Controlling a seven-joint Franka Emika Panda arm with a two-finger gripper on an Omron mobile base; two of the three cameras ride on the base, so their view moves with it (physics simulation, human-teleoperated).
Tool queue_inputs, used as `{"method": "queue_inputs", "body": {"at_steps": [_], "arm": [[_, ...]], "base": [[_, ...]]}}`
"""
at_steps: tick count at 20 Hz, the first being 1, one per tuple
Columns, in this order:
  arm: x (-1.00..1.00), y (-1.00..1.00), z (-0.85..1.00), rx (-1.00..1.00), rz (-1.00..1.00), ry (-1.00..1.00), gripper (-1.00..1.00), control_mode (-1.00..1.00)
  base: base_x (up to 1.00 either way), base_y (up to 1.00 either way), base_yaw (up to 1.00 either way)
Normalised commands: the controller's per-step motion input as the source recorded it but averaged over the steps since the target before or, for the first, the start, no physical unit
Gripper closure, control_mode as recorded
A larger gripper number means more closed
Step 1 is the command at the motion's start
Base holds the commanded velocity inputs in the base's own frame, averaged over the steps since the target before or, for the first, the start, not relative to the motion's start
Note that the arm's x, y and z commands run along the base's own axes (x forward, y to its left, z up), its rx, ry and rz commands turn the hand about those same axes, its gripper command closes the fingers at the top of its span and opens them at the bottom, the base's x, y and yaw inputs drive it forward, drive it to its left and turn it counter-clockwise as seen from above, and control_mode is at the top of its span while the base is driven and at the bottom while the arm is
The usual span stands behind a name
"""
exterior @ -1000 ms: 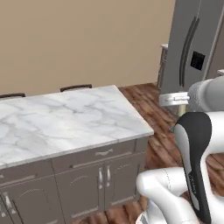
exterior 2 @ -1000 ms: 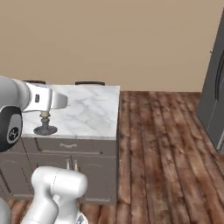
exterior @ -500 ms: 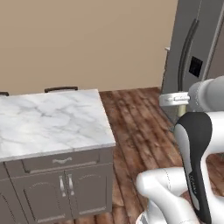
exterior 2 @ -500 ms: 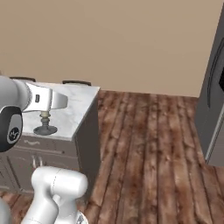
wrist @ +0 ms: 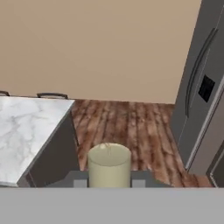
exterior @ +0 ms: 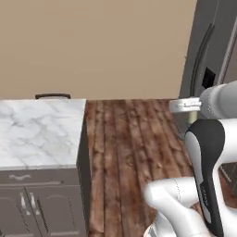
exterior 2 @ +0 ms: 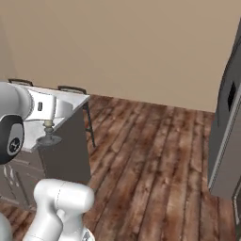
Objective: Get the candle and the liquor from the cabinet and move them to the dining counter.
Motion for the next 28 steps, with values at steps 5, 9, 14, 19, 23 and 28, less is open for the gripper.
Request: {"method": "queue_inputs", "body": {"at_steps": [5, 9, 14, 19, 23, 28], "arm": [[0.00, 0.00, 0.00, 0.00, 0.00, 0.00, 1.00, 1.00], [0.00, 0.00, 0.00, 0.00, 0.00, 0.00, 1.00, 1.00], [0.00, 0.00, 0.00, 0.00, 0.00, 0.00, 1.00, 1.00], [0.00, 0.00, 0.00, 0.00, 0.00, 0.00, 1.00, 1.00], [0.00, 0.00, 0.00, 0.00, 0.00, 0.00, 1.00, 1.00], [0.00, 0.00, 0.00, 0.00, 0.00, 0.00, 1.00, 1.00]], "base": [[0.71, -0.76, 0.40], [1.00, -0.45, 0.08], [1.00, -0.51, 0.03], [1.00, -0.66, 0.07], [1.00, -0.79, 0.11], [1.00, -0.84, 0.14]]}}
